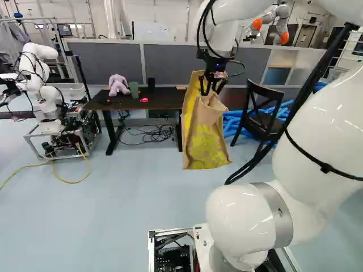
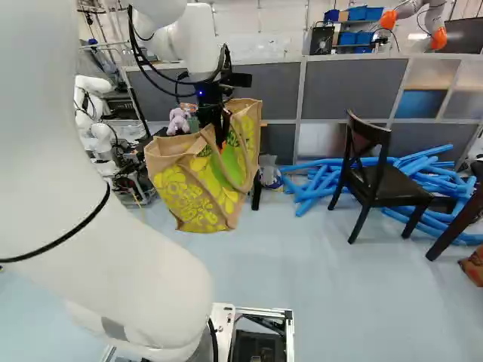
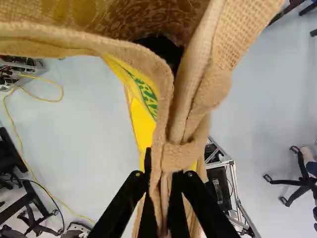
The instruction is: Pick up the bag on the ground and place it on the table
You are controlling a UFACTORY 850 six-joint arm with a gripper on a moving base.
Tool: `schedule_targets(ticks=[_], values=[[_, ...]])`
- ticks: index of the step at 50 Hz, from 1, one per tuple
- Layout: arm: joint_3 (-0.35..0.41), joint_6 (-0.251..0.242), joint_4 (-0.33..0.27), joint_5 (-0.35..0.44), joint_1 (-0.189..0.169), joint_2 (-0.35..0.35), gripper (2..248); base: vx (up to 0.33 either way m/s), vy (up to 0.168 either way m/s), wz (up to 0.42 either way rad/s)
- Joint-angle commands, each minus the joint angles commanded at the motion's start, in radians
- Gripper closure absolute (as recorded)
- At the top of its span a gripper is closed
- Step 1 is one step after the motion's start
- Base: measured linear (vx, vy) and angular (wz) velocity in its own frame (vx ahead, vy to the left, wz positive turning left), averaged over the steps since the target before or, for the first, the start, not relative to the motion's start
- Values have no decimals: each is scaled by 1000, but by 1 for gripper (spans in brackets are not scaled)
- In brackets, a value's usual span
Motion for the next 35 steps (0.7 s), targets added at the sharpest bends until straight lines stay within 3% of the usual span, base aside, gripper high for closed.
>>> schedule_targets(ticks=[35], values=[[0, 0, 0, 0, 0, 0, 229, 178, -1, -15]])
